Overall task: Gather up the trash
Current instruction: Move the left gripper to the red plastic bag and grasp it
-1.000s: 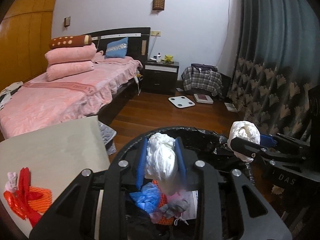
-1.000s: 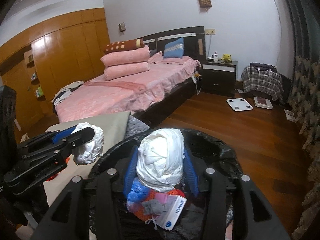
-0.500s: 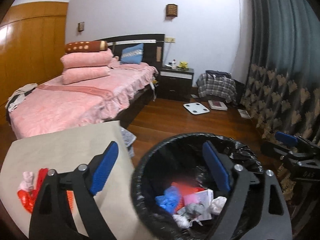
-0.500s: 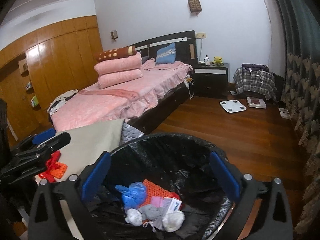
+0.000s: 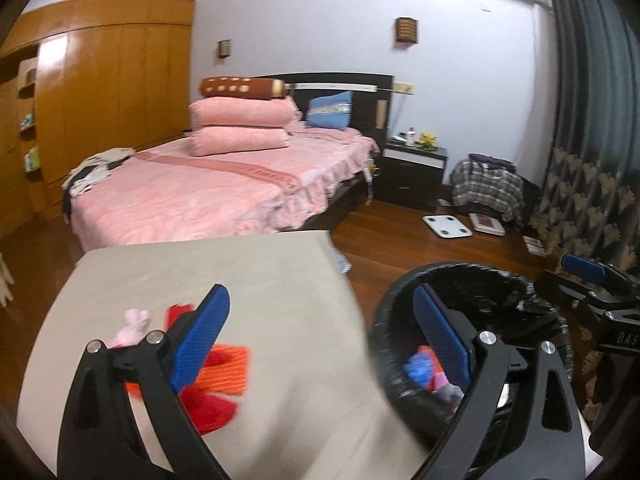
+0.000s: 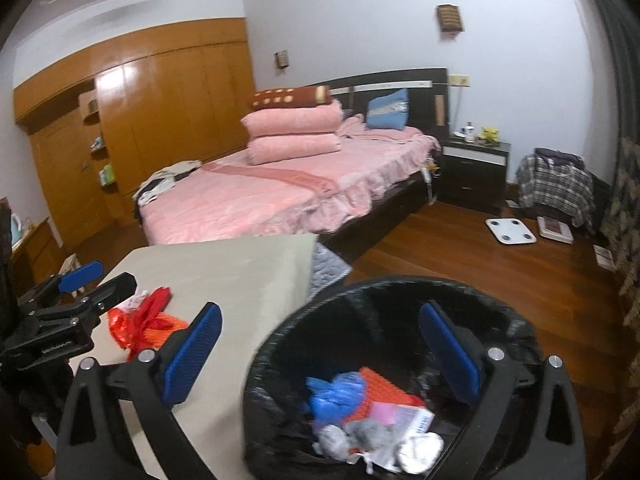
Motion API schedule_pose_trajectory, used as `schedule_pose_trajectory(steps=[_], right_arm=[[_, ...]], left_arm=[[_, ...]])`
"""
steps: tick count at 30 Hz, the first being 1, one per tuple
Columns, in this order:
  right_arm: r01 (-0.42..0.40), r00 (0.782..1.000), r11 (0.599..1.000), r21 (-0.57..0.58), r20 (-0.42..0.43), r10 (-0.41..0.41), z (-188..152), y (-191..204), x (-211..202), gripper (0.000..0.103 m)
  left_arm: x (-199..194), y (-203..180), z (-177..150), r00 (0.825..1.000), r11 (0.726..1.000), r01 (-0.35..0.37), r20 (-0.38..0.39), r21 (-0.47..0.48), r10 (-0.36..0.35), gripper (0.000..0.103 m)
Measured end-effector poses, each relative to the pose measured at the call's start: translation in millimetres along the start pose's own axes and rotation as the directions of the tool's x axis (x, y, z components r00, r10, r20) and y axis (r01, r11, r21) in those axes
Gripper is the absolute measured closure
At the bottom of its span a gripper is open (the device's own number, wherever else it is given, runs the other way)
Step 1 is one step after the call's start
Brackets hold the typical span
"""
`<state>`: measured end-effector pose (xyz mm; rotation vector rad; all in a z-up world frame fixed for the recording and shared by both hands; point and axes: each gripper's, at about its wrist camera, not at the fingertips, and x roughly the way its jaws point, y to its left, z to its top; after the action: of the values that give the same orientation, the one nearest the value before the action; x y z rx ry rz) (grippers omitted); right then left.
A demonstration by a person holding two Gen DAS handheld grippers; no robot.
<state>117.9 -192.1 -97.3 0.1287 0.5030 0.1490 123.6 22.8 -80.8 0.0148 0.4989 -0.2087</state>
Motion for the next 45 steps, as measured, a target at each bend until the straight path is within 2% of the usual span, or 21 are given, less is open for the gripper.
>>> schedule_pose_trajectory(steps=[8, 18, 30, 45], right_arm=[[-0.079, 0.997, 0.994, -0.074, -0.018, 0.078, -2.0, 62.7, 31.2, 0.006], [-0.146, 0.988, 0.985, -0.093, -0.071, 0.139, -13.7, 121.8, 79.6, 0.006], [-0.141, 0.982, 0.981, -0.130, -0.147, 0.121, -39.3, 151.9, 125.0, 0.006], [-0.164, 0.970, 0.978, -0.132, -0.204, 0.135, -46.7, 163.5, 155.3, 0.008]], left_arm=[[-18.4, 66.0, -14.6, 0.990, 0.989, -0.139, 0.000, -0.050, 0.139, 0.013], [-19.7, 144.2, -37.9, 0.958, 0.953, -0.285, -0.061, -0.104, 0.280, 0.013], [11.9, 195.9, -74.2, 0.931, 0.925, -0.344, -0.184, -0.157, 0.315, 0.019], [59.6, 211.3, -85.7, 0.917, 0.924, -0.341, -0.279, -0.174, 0.285, 0.026]])
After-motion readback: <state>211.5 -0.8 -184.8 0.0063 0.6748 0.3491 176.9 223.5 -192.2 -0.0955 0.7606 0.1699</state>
